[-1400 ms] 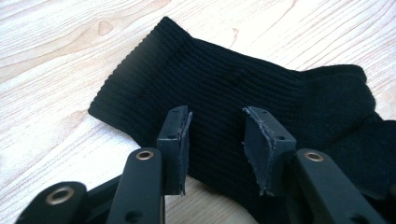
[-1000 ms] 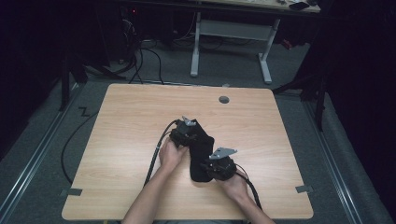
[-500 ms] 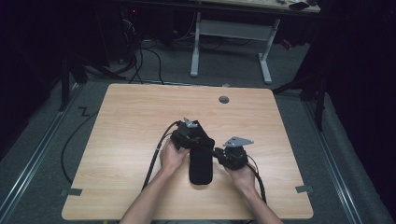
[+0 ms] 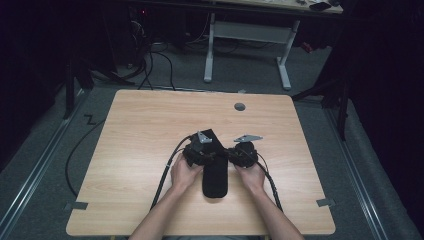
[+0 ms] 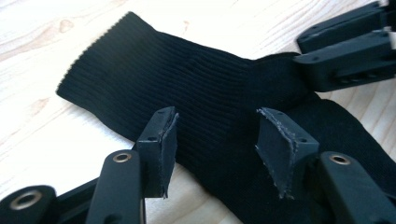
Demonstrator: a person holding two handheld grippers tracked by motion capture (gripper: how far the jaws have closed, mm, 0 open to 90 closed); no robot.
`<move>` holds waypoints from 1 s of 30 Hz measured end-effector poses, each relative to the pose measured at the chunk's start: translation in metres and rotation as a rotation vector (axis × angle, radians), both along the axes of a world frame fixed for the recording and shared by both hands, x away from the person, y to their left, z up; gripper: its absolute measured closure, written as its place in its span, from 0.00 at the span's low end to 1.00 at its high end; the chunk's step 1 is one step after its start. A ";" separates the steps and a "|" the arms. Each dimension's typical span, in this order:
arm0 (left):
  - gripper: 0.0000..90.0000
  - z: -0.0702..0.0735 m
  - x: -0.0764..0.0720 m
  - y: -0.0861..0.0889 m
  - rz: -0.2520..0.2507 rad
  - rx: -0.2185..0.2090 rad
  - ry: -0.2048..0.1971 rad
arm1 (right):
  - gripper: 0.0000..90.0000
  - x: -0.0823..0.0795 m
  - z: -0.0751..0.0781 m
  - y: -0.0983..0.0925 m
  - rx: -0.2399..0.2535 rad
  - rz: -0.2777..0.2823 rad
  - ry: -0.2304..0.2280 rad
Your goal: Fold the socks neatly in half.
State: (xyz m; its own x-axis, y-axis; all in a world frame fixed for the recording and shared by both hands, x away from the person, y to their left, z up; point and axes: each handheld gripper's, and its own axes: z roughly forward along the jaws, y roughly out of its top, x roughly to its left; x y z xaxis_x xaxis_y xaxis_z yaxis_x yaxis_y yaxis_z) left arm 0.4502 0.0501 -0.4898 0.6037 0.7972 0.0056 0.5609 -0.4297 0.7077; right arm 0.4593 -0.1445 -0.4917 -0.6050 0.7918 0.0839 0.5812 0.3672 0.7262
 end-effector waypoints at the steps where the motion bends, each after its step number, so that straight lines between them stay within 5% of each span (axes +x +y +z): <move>1: 0.52 -0.001 0.000 -0.001 -0.003 0.007 0.002 | 0.87 0.000 -0.002 0.001 -0.001 0.000 0.009; 6: 0.51 0.000 -0.002 -0.002 -0.012 0.016 -0.003 | 0.98 -0.001 -0.002 0.001 -0.023 0.022 -0.006; 14: 0.51 0.006 -0.007 -0.006 -0.033 -0.009 -0.027 | 0.99 -0.012 0.023 -0.001 -0.052 0.028 -0.128; 17: 0.51 0.004 -0.007 -0.010 -0.041 -0.006 -0.021 | 0.98 -0.007 0.021 -0.004 -0.078 0.003 -0.120; 22: 0.51 -0.003 -0.006 -0.015 -0.051 0.014 0.001 | 0.91 0.007 0.001 -0.010 -0.148 -0.060 -0.033; 26: 0.51 -0.002 -0.009 -0.015 -0.052 0.004 -0.007 | 0.86 0.002 0.006 -0.014 -0.115 -0.067 -0.064; 30: 0.51 -0.002 -0.013 -0.016 -0.055 -0.008 -0.010 | 0.85 -0.006 0.017 -0.008 -0.070 -0.007 -0.132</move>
